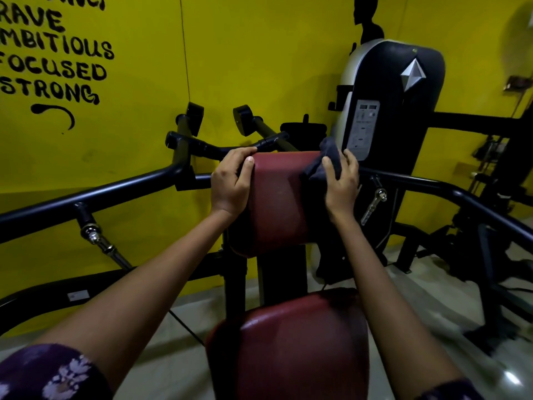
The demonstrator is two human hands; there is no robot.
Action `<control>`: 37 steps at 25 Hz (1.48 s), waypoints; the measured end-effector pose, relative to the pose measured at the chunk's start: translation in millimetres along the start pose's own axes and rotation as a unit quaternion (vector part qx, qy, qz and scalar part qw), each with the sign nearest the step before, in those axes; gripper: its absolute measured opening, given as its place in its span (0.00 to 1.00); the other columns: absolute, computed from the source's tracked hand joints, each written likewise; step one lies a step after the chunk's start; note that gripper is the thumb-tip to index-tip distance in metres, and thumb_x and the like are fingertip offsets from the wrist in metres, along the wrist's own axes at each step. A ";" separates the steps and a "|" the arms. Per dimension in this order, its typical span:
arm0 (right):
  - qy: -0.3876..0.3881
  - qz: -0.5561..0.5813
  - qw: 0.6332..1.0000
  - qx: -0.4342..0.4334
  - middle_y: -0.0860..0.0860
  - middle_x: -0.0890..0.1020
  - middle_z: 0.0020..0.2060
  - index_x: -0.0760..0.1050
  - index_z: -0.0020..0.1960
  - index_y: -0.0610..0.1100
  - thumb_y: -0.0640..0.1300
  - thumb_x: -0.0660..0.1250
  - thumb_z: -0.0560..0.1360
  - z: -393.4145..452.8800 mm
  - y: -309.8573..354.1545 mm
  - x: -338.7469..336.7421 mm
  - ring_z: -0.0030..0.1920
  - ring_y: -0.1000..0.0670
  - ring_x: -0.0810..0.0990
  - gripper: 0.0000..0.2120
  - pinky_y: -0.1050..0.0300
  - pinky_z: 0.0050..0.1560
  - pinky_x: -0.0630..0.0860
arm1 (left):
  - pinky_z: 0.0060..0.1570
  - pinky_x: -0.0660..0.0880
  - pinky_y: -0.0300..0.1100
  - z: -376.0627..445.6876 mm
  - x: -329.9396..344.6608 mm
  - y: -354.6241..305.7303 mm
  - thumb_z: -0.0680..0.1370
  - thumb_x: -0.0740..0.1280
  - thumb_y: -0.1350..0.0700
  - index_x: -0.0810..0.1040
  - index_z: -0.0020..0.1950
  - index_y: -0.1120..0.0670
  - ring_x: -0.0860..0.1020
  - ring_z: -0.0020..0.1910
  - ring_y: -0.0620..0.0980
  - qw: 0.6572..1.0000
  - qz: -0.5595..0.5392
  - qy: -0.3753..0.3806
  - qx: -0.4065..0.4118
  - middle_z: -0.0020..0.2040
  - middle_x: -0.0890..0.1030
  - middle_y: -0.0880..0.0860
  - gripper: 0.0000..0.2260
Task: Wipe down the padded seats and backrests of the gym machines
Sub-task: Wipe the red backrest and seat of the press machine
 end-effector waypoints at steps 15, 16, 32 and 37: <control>0.029 0.135 0.987 0.077 0.44 0.74 0.66 0.68 0.70 0.41 0.48 0.61 0.80 21.4 -16.1 -1.7 0.66 0.47 0.72 0.21 0.60 0.62 0.67 | 0.54 0.68 0.36 -1.4 2.8 -3.5 0.78 0.54 0.50 0.79 0.57 0.59 0.76 0.55 0.50 0.999 0.044 0.006 0.024 0.54 0.81 0.54 0.19; 0.034 0.144 0.985 0.085 0.45 0.74 0.67 0.67 0.71 0.42 0.48 0.61 0.80 17.9 -19.1 -1.9 0.67 0.47 0.72 0.21 0.61 0.62 0.67 | 0.54 0.68 0.37 -1.1 2.7 -3.1 0.79 0.54 0.50 0.79 0.57 0.59 0.76 0.55 0.50 0.999 0.042 0.006 0.023 0.54 0.81 0.54 0.19; 0.016 -0.056 0.998 -0.002 0.47 0.78 0.60 0.72 0.65 0.48 0.61 0.57 0.75 17.5 11.1 3.8 0.60 0.42 0.75 0.25 0.50 0.55 0.72 | 0.54 0.71 0.43 -0.5 2.7 -1.0 0.78 0.55 0.50 0.79 0.56 0.59 0.77 0.55 0.52 0.999 0.025 0.002 0.023 0.53 0.81 0.55 0.19; -0.080 -0.135 0.987 -0.029 0.47 0.66 0.72 0.68 0.71 0.51 0.66 0.54 0.70 -45.2 -2.2 -7.6 0.69 0.40 0.65 0.34 0.44 0.64 0.65 | 0.54 0.70 0.42 -2.0 3.3 0.1 0.78 0.55 0.51 0.80 0.56 0.59 0.77 0.54 0.52 1.000 0.017 -0.001 0.027 0.53 0.81 0.55 0.18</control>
Point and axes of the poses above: each hand's wrist, its own z-axis towards the middle knuckle, its own x-axis out of the palm, y = z × x, the point moved 6 cm from there along z, towards the middle knuckle
